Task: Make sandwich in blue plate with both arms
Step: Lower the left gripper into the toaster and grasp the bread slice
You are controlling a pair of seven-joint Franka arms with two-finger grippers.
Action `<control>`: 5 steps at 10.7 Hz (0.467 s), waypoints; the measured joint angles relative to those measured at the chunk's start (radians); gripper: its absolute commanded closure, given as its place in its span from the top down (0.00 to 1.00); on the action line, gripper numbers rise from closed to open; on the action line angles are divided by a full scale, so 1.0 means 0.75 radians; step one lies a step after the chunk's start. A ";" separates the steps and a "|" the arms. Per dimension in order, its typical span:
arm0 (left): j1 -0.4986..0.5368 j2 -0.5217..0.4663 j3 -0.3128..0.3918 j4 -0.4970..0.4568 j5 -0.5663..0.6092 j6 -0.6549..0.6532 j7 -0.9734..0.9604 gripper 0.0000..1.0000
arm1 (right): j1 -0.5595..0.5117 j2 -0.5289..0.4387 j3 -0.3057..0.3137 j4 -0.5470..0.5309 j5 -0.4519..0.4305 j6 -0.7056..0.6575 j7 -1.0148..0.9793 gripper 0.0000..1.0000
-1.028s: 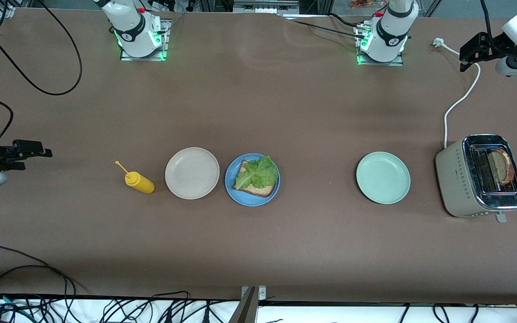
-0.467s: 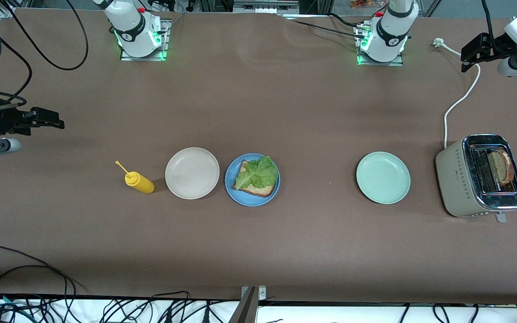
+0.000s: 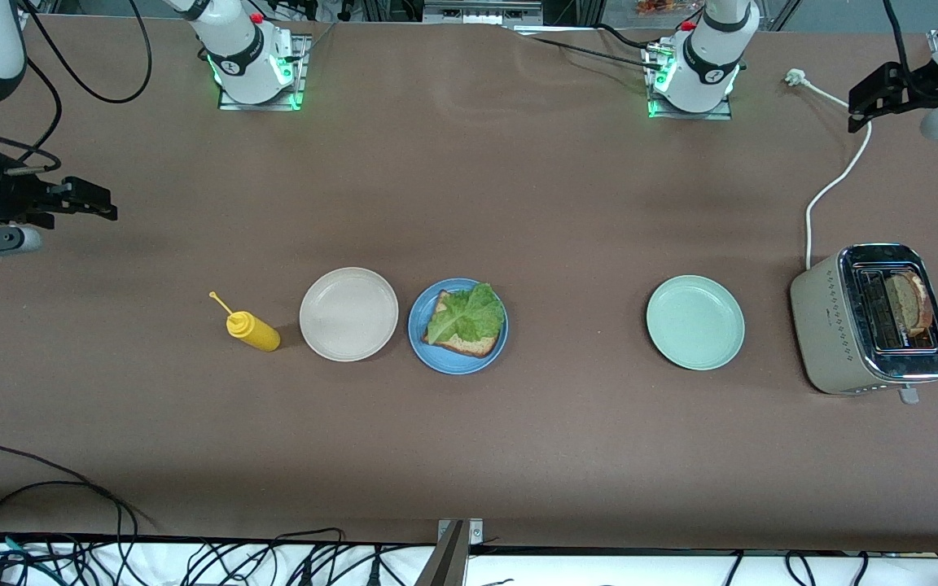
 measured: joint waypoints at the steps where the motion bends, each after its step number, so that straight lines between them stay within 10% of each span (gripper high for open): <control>1: 0.023 0.000 0.012 0.000 0.000 0.000 0.000 1.00 | 0.042 -0.015 -0.041 -0.004 0.000 0.002 -0.001 1.00; 5: 0.128 0.086 0.033 -0.003 0.000 0.168 0.107 1.00 | 0.054 -0.015 -0.056 -0.023 0.000 0.096 -0.002 1.00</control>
